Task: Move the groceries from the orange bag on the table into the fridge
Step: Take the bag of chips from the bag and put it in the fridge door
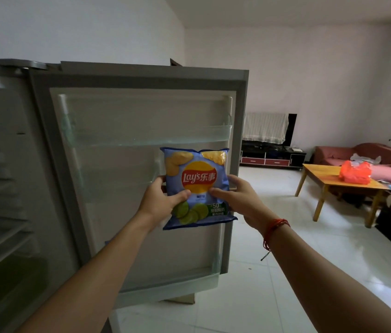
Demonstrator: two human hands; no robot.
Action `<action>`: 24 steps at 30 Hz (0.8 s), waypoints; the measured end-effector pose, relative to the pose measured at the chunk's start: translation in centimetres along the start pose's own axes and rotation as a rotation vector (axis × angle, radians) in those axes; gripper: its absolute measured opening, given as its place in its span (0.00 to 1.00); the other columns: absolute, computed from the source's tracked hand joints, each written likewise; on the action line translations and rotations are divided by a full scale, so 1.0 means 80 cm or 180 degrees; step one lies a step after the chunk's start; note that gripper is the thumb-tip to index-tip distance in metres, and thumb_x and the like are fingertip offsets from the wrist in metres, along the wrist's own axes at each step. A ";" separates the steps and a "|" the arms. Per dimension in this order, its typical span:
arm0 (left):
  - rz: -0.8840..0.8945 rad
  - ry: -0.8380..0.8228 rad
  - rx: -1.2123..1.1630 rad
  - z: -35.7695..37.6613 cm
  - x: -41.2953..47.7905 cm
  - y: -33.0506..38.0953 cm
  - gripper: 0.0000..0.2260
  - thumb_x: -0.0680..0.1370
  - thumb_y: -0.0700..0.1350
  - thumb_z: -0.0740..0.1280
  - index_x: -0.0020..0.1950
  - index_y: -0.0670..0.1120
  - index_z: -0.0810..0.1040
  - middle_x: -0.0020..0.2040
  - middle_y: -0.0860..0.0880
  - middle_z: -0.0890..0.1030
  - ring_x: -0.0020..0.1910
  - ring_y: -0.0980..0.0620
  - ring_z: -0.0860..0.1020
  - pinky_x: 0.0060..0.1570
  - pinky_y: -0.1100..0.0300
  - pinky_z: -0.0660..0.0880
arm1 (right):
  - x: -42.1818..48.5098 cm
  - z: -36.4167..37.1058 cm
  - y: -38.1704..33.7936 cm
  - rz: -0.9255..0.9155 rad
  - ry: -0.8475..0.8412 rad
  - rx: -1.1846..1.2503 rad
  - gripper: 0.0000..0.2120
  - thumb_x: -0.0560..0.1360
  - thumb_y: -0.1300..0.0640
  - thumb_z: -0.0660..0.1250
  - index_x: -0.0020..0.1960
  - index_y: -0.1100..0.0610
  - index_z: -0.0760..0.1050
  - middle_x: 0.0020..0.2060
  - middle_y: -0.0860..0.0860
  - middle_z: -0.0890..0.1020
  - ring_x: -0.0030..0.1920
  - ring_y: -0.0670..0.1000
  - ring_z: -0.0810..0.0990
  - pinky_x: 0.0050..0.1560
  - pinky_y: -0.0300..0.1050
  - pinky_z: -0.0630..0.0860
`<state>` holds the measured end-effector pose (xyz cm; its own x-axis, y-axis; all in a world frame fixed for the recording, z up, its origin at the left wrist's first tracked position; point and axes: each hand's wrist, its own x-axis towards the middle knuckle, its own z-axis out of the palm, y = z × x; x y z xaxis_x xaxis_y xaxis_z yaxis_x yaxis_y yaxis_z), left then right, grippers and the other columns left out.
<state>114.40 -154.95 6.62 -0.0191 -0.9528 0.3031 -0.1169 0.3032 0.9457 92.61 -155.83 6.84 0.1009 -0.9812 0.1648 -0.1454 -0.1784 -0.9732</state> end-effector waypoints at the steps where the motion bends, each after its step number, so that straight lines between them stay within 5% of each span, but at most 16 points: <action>1: 0.0014 0.0030 0.0004 0.002 0.009 0.003 0.17 0.73 0.42 0.75 0.59 0.49 0.74 0.49 0.55 0.80 0.47 0.57 0.80 0.40 0.62 0.79 | 0.009 -0.001 -0.003 0.0012 0.0013 0.0010 0.16 0.76 0.58 0.73 0.62 0.51 0.74 0.48 0.50 0.86 0.42 0.47 0.88 0.39 0.41 0.83; 6: -0.0044 0.0155 0.0057 0.006 0.051 0.002 0.19 0.71 0.42 0.78 0.58 0.49 0.74 0.50 0.51 0.81 0.50 0.48 0.81 0.51 0.49 0.80 | 0.052 -0.007 -0.006 0.0096 -0.0006 -0.0011 0.20 0.76 0.57 0.73 0.66 0.52 0.74 0.52 0.53 0.86 0.44 0.49 0.87 0.39 0.42 0.83; 10: 0.0073 0.0309 0.0005 0.013 0.070 -0.006 0.20 0.71 0.40 0.77 0.59 0.49 0.74 0.49 0.54 0.80 0.49 0.51 0.80 0.49 0.55 0.80 | 0.078 -0.011 -0.001 -0.0003 -0.0014 -0.0027 0.21 0.76 0.59 0.74 0.67 0.51 0.74 0.53 0.53 0.86 0.48 0.51 0.87 0.44 0.46 0.84; 15: 0.0246 0.0525 0.0084 0.024 0.089 -0.021 0.21 0.70 0.39 0.78 0.60 0.47 0.77 0.54 0.48 0.83 0.53 0.50 0.82 0.52 0.49 0.80 | 0.106 -0.014 0.004 -0.0041 -0.0082 -0.0008 0.22 0.74 0.63 0.75 0.65 0.51 0.75 0.56 0.55 0.85 0.53 0.55 0.86 0.55 0.56 0.83; 19: 0.0376 0.0632 0.0155 0.030 0.100 -0.030 0.23 0.70 0.36 0.78 0.62 0.47 0.76 0.57 0.47 0.83 0.52 0.53 0.81 0.51 0.57 0.79 | 0.117 -0.012 0.008 -0.0149 -0.0062 -0.0236 0.22 0.74 0.66 0.74 0.65 0.55 0.75 0.58 0.54 0.83 0.58 0.57 0.84 0.58 0.58 0.82; 24: 0.0168 0.0626 0.0293 0.031 0.105 -0.042 0.24 0.70 0.37 0.77 0.64 0.45 0.75 0.58 0.47 0.82 0.55 0.49 0.81 0.54 0.52 0.79 | 0.126 -0.009 0.013 -0.0350 -0.0064 -0.0825 0.24 0.73 0.63 0.77 0.66 0.56 0.74 0.60 0.54 0.82 0.59 0.57 0.83 0.57 0.59 0.82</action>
<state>112.17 -163.97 5.71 0.1655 -0.9111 0.3774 -0.2111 0.3411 0.9160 92.77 -165.93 7.60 0.1490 -0.9537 0.2614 -0.3792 -0.2993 -0.8756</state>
